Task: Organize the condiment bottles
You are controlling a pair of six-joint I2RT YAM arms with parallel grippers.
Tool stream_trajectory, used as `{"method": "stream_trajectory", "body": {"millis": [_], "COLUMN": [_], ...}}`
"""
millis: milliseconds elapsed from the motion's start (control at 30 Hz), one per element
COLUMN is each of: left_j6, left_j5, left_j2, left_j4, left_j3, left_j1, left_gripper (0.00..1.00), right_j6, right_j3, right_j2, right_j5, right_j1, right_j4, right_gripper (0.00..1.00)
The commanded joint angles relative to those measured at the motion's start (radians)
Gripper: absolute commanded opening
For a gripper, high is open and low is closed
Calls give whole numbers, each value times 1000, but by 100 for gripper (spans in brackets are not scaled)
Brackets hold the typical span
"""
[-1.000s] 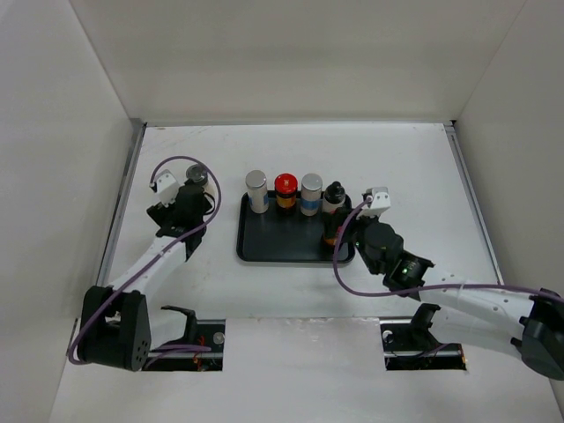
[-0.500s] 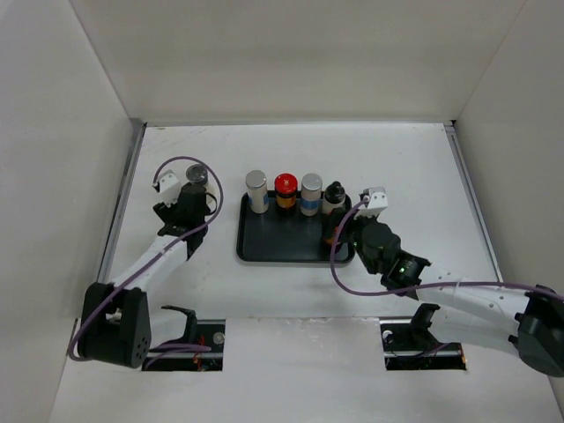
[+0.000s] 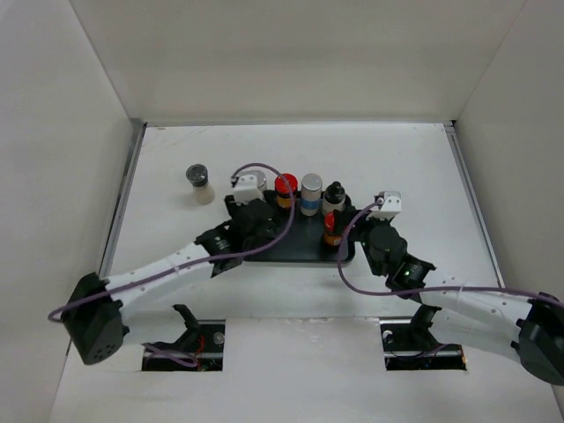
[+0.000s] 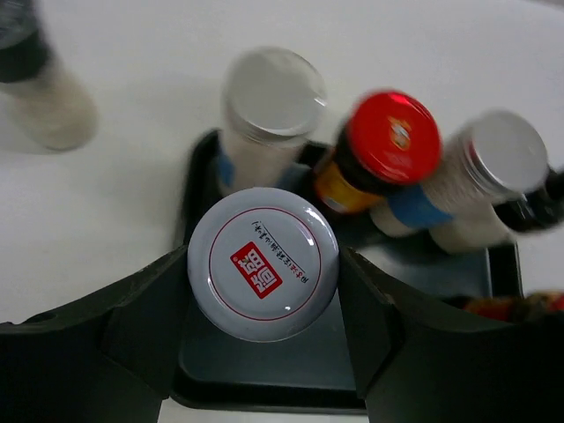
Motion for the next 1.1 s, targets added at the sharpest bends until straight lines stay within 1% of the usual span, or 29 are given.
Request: {"method": "stream_trajectory", "body": {"millis": [0, 67, 133, 267, 433, 500, 667, 833, 900, 1000, 1067], "left_j6": [-6, 0, 3, 12, 14, 14, 5, 6, 8, 12, 20], "left_j5": [-20, -11, 8, 45, 45, 36, 34, 9, 0, -40, -64], "left_j2": [108, 184, 251, 345, 402, 417, 454, 451, 439, 408, 376], "left_j4": [146, 231, 294, 367, 386, 394, 403, 386, 372, 369, 358], "left_j3": [85, 95, 115, 141, 155, 148, 154, 154, 155, 140, 135], "left_j1": [-113, -161, -186, -215, -243, -250, -267, -266, -269, -269, -267], "left_gripper": [34, 35, 35, 35, 36, 38, 52, 58, 65, 78, 83], "right_j6": [38, 48, 55, 68, 69, 68, 69, 66, 65, 60, 63], "right_j3": [-17, -25, -32, -35, -35, -34, -31, -29, -29, -29, -29], "right_j2": [-50, -62, -66, -66, -63, -66, -56, -58, -61, -70, -69], "right_j5": [50, 53, 54, 36, 28, 28, 24, 24, 24, 31, 24], "right_j1": [-20, -32, -47, -58, -63, -60, -63, -63, -61, -61, -64], "right_j4": [71, 71, 73, 73, 68, 68, 65, 64, 62, 60, 60], "right_gripper": [94, 94, 94, 94, 95, 95, 98, 99, 99, 100, 100]}}
